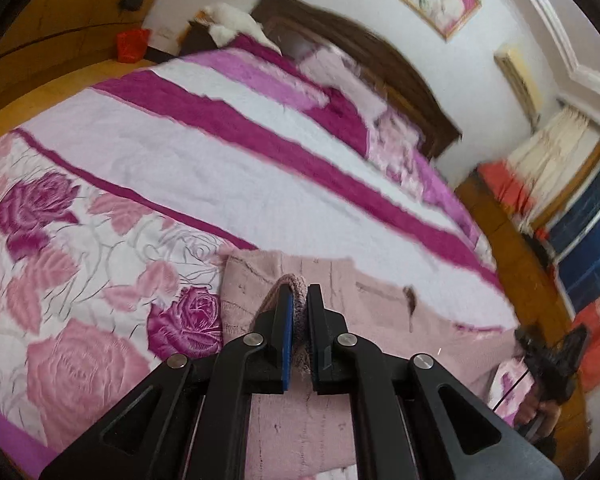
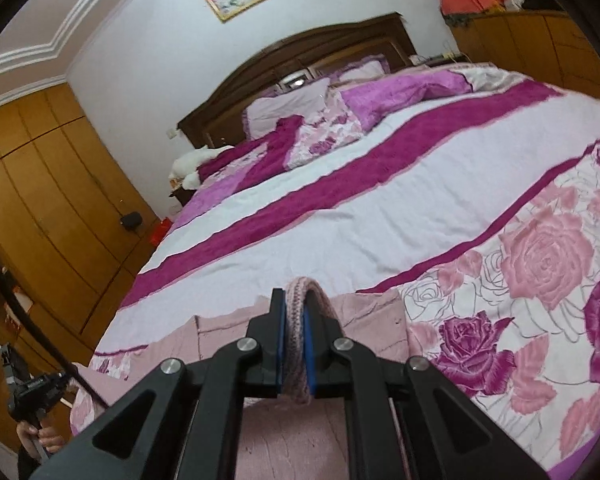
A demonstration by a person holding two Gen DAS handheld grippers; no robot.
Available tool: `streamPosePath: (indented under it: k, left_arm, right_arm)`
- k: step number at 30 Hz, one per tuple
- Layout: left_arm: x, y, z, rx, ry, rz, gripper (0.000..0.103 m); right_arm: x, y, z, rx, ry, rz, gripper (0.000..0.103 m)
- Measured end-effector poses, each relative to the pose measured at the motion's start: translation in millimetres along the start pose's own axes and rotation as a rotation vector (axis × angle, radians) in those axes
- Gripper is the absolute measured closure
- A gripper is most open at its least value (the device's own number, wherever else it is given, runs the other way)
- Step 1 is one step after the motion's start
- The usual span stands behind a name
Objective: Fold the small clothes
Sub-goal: 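Lift the held side edge with both grippers and fold it over the cardigan body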
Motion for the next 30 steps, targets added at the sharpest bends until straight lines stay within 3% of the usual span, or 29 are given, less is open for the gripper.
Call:
streamPosePath:
  k: [5,10,19,24,30]
  left_arm:
    - [-21,7,4,-0.002,0.038,0.018,0.103]
    - [-32,17,4,-0.009,-0.02,0.014,0.103]
    - [-63,37,10,-0.009,-0.038,0.044,0.103]
    - [-88,48,8,-0.029,-0.051,0.042,0.103]
    - [-121,41,28,0.039,-0.022,0.099,0.103]
  right_arm:
    - [-24,1,-11,-0.041,-0.02,0.024,0.095]
    - [-43,7,-19,-0.072,-0.018,0.022,0.095]
    - [-75,11,-48,-0.167,-0.007,0.041,0.095]
    - [-87,20,-53,-0.171,0.017,0.009,0.095]
    - [-100,20,-62,-0.155,-0.016,0.013,0.095]
Point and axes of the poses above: each gripper's, at about its wrist camera, not at the fingertips, and x roughly against the way its jaws point, z to its left, y to its top, the point moved 9 cm from there along -x, roughly the way its jaws point, and after that the axes turned 2 degrees about y, right-handed, at the moved point
